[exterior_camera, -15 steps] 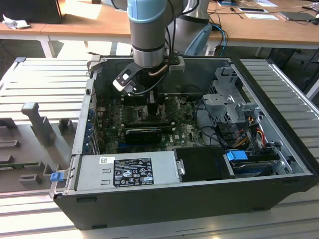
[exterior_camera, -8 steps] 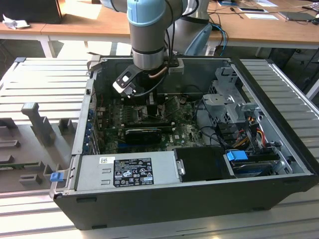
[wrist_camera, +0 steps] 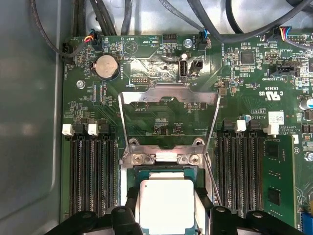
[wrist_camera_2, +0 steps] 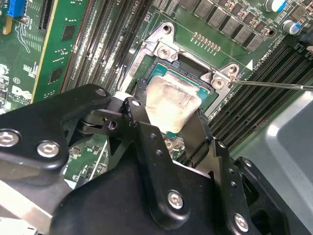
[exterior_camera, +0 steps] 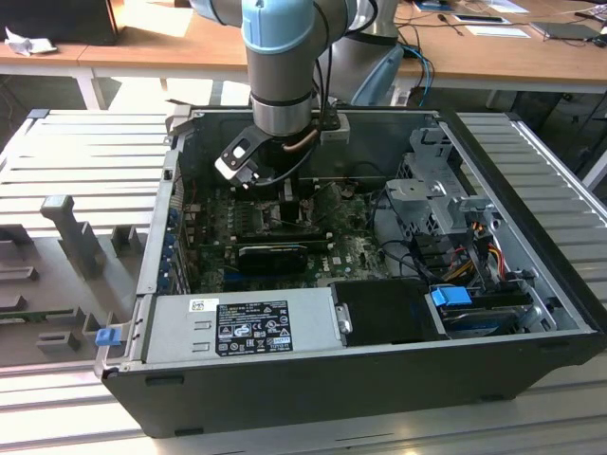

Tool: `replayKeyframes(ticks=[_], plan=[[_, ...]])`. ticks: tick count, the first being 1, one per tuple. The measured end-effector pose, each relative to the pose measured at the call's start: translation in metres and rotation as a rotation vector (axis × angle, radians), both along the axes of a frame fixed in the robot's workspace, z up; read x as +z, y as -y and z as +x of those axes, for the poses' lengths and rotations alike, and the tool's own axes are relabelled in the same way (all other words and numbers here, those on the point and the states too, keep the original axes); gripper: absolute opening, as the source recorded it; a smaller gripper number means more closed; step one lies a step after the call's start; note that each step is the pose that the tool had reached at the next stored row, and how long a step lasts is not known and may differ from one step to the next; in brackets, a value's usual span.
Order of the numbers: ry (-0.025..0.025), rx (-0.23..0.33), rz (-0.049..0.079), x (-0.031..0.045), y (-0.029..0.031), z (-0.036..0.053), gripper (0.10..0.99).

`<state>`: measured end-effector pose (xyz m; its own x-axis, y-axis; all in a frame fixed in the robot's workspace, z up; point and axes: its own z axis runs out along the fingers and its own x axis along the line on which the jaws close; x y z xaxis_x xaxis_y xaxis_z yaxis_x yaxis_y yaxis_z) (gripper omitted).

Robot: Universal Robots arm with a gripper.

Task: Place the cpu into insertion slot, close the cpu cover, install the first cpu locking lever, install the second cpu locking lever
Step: 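Place the cpu into insertion slot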

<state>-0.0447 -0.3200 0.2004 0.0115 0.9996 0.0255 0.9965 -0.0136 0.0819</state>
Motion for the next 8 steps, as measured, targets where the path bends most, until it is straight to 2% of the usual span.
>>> replayKeyframes(ticks=[1,2,3,4,8], plan=[[0.0,0.0,0.0,0.0,0.0,0.0,0.545],[0.0,0.0,0.0,0.0,0.0,0.0,0.604],[0.0,0.0,0.0,0.0,0.0,0.0,0.604],[0.0001,0.0,0.0,0.0,0.0,0.0,0.667],[-0.0016,0.0,0.0,0.0064,0.0,0.0,0.655]])
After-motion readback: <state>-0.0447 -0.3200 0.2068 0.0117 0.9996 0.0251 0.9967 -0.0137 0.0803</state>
